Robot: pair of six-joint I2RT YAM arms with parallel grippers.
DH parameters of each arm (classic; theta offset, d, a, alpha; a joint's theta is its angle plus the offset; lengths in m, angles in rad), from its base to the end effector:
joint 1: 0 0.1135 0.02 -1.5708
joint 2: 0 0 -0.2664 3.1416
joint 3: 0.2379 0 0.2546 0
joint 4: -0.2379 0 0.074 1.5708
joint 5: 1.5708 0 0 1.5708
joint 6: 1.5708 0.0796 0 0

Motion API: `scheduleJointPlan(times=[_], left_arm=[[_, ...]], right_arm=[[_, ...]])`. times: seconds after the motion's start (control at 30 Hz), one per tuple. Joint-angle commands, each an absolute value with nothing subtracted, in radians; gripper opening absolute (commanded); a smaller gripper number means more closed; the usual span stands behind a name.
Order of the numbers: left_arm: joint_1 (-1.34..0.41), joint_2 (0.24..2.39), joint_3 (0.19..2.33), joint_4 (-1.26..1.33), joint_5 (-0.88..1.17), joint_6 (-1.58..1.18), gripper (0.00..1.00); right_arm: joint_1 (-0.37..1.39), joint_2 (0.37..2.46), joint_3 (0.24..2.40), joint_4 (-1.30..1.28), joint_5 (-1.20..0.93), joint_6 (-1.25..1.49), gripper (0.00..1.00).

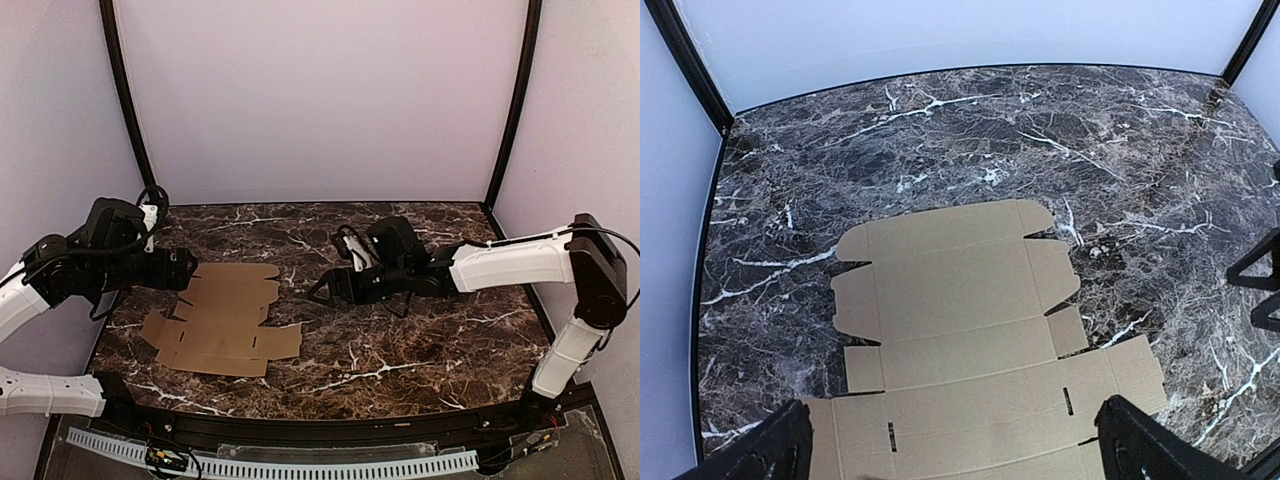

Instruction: Fold the paper box

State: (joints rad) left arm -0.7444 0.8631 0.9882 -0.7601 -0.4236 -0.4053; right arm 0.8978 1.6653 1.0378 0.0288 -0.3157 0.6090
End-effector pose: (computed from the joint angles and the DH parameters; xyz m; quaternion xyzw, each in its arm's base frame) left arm 0.1713 -0.1134 0.3194 0.0538 0.8761 -0.0823 0.4721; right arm 0.2327 0.3315 0.1977 -0.1983 0.8535 0.4170 0.2414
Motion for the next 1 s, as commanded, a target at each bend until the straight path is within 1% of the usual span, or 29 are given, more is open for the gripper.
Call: scheduleJointPlan(times=[0.0,0.17,0.3,0.5,0.83,0.97], left_arm=[[-0.747,0.843,0.971,-0.789,-0.410,-0.417,1.00],[-0.747,0.828,0.972,-0.786,-0.403,-0.412,1.00],[-0.747,0.829,0.971,-0.786,-0.394,-0.410,1.00],[-0.747,0.827,0.971,-0.789,-0.386,-0.410,1.00],[-0.746,0.831,0.972,-0.790,-0.379,-0.407,1.00],[-0.747,0.838,0.977,-0.787,-0.378,-0.406,1.00]], right_arm=[[0.936,1.737,1.031,0.170,-0.367,0.766,0.88],[0.969,1.831,0.998,0.288,-0.399,0.895,0.82],[0.979,1.902,0.993,0.379,-0.426,0.982,0.76],[0.984,1.994,0.990,0.482,-0.457,1.076,0.68],[1.001,2.104,0.984,0.642,-0.507,1.194,0.59],[1.003,2.126,0.983,0.682,-0.514,1.223,0.51]])
